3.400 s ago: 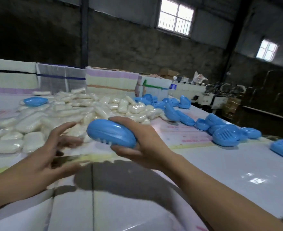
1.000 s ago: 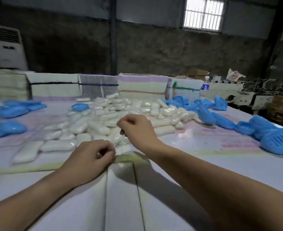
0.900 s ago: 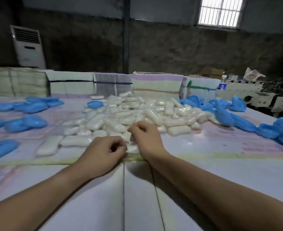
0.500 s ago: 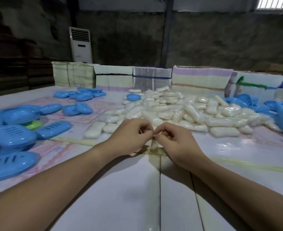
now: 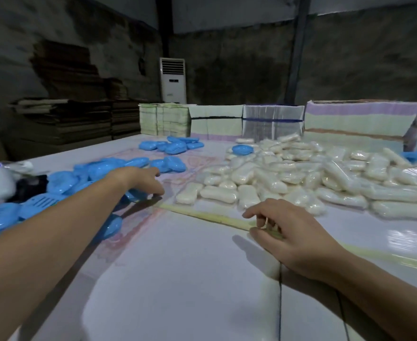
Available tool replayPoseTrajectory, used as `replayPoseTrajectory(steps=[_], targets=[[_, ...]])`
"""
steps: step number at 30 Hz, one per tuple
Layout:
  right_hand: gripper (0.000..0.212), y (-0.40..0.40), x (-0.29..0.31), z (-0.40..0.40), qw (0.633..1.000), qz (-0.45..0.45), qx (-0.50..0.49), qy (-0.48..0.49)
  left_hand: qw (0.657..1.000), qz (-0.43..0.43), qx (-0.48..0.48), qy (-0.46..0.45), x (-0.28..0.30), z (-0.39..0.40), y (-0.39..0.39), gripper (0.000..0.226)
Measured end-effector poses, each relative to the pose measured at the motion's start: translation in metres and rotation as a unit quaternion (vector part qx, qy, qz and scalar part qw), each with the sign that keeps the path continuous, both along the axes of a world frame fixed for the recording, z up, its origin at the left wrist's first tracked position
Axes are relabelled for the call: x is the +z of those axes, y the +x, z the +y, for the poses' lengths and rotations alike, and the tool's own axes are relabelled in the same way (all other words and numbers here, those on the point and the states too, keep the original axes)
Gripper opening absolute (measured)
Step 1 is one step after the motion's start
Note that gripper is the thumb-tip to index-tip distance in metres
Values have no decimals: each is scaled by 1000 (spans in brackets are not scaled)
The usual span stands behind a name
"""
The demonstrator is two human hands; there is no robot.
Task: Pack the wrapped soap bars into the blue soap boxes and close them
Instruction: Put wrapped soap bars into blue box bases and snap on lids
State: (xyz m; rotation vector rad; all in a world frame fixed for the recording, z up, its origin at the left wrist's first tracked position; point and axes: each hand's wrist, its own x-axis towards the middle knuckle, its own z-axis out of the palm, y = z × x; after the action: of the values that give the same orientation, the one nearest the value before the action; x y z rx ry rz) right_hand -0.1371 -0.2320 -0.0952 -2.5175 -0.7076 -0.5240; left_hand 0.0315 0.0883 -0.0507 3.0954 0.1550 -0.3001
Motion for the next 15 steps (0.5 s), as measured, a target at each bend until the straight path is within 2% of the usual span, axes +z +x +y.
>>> replayPoseTrajectory(steps=[5, 9, 12, 15], targets=[[22, -1, -1, 1, 1000, 8, -5, 23, 997, -50, -27, -58, -7, 6, 3, 75], [24, 0, 0, 0, 998, 13, -16, 54, 972, -194, -82, -100, -6, -18, -5, 75], [25, 1, 1, -1, 994, 12, -30, 104, 917, -285, -164, -225, 3, -54, -23, 64], [25, 4, 3, -6, 981, -4, -64, 185, 840, -297, -221, -397, 13, -98, -51, 54]])
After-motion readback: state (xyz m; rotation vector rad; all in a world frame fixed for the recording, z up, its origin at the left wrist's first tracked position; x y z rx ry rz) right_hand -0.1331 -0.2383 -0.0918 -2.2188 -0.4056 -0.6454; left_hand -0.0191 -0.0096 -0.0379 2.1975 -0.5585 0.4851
